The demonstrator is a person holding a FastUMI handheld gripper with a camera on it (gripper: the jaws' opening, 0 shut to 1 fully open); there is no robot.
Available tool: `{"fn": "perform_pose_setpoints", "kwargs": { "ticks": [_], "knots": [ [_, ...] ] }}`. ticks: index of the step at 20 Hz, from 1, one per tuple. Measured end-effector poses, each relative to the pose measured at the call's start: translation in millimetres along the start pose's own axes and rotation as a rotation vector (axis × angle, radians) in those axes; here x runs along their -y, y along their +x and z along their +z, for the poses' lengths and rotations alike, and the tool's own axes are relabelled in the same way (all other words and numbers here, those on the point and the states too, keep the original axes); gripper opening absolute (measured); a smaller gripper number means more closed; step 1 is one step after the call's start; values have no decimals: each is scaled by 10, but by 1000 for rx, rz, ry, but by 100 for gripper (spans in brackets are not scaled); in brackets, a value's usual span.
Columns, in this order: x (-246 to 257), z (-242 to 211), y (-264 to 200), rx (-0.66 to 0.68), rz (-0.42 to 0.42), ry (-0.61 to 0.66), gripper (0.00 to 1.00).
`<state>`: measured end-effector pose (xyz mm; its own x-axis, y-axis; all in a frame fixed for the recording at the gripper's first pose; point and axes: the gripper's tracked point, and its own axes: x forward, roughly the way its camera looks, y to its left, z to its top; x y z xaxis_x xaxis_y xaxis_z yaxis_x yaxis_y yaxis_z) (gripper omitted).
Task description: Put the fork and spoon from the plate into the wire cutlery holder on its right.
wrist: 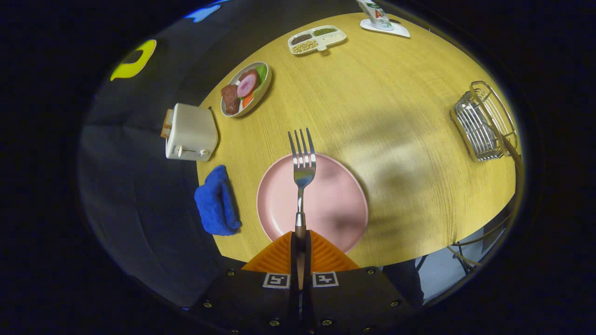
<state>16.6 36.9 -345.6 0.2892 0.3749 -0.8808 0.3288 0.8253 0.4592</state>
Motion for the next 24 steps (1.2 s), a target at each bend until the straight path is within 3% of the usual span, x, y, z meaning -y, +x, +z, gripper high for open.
{"fn": "perform_pose_setpoints", "kwargs": {
  "ticks": [12, 17, 24],
  "knots": [
    [1076, 574, -1062, 86, -60, 136, 3],
    [1365, 445, -1141, 25, -82, 166, 3],
    [1531, 302, -1213, -105, -51, 248, 3]
  ]
}}
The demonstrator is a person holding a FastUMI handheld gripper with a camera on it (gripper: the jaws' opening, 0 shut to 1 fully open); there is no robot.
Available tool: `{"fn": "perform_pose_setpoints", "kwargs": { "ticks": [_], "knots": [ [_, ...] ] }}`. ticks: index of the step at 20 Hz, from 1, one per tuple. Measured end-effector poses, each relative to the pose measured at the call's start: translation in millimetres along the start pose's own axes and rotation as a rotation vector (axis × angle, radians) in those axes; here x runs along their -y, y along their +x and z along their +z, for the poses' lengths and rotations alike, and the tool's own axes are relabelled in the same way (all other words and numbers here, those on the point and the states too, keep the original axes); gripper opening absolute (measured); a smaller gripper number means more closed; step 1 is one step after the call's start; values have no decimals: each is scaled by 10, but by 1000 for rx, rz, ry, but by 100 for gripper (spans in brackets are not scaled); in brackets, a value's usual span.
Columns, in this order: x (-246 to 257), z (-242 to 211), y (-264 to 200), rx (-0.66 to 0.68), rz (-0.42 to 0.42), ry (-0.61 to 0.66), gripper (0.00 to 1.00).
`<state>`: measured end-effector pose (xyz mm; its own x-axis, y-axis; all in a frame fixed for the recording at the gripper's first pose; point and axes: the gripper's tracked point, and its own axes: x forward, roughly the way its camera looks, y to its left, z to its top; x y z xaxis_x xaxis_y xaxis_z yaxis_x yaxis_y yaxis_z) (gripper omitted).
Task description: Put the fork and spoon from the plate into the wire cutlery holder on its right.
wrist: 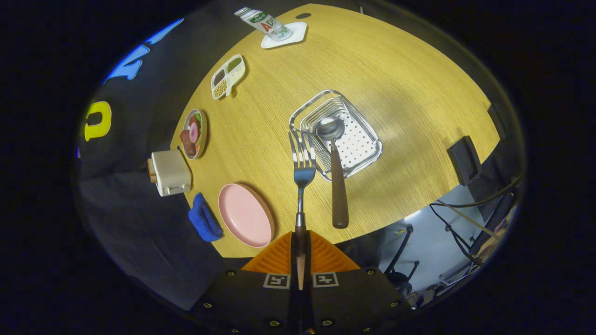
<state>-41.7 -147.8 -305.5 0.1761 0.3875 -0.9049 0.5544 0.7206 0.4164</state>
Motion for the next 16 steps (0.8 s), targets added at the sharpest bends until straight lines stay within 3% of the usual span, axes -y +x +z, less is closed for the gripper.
{"fn": "perform_pose_setpoints", "kwargs": {
  "ticks": [3, 12, 16],
  "knots": [
    [-38, 56, -37, -26, 51, 76, 3],
    [15, 332, -166, -27, 83, 219, 4],
    [67, 397, -232, -4, 61, 201, 8]
  ]
}}
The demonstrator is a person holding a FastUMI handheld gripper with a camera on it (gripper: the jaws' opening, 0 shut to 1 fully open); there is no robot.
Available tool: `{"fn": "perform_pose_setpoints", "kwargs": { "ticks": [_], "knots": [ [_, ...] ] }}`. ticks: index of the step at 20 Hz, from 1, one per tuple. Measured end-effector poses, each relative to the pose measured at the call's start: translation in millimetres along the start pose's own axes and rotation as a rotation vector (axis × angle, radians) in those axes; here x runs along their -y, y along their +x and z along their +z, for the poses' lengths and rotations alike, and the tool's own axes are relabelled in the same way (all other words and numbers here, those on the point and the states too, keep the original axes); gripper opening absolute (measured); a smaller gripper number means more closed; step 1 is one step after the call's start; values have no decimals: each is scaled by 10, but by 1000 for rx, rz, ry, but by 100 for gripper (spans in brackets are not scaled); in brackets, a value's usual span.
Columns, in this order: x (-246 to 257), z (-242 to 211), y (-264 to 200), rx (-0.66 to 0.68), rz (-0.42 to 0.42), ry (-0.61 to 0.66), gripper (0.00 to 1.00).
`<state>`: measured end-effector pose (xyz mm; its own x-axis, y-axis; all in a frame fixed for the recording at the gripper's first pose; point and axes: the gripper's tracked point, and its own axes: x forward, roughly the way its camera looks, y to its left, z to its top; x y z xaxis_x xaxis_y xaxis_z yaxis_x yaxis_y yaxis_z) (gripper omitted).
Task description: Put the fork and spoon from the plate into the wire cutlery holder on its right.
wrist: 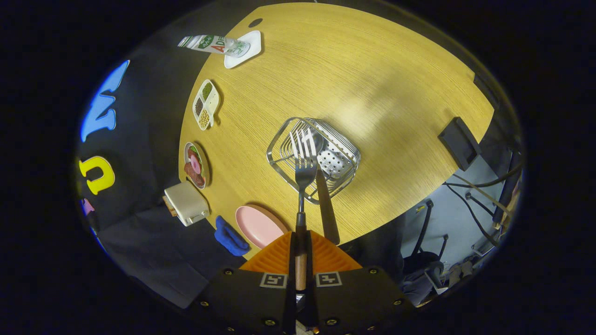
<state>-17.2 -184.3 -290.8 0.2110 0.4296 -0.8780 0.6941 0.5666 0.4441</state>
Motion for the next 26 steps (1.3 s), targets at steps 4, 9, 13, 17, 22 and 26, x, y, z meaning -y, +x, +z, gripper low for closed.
{"fn": "perform_pose_setpoints", "kwargs": {
  "ticks": [4, 9, 13, 17, 22, 26],
  "knots": [
    [16, 67, -49, 25, -18, -14, 8],
    [1, 122, -151, 67, -9, -15, 15],
    [-79, 178, -281, 130, 8, -31, 30],
    [-230, 224, -452, 227, 30, -82, 30],
    [-464, 350, -786, 450, 33, -213, 30],
    [-612, 453, -1228, 697, -12, -343, 30]
  ]
}}
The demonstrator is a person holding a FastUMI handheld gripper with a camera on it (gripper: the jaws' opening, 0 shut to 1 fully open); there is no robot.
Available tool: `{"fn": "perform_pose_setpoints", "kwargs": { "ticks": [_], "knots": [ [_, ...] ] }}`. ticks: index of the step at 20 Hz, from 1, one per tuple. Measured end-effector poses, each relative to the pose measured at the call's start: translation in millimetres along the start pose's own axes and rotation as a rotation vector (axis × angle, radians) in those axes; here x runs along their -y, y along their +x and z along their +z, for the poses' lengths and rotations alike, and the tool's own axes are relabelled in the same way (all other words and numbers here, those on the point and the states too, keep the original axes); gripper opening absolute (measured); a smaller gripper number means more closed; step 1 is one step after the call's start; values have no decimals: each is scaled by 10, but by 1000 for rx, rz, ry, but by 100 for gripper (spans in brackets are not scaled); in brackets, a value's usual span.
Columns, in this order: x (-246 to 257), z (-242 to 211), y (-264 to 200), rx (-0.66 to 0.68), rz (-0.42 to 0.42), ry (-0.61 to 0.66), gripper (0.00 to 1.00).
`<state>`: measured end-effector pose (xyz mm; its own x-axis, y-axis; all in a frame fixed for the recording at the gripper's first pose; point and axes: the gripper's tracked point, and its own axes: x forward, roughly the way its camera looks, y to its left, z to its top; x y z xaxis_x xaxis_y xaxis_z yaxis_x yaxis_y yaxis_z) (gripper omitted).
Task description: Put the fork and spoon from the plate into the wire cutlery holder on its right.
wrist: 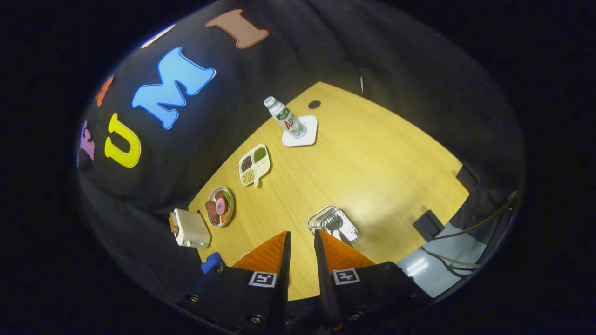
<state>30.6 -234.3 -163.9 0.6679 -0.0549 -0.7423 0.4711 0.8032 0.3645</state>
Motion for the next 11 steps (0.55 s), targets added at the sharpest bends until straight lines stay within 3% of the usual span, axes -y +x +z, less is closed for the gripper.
{"fn": "perform_pose_setpoints", "kwargs": {
  "ticks": [4, 11],
  "knots": [
    [-84, 452, -409, 290, -48, -164, 29],
    [-317, 1085, -1370, 771, -81, -293, 29]
  ]
}}
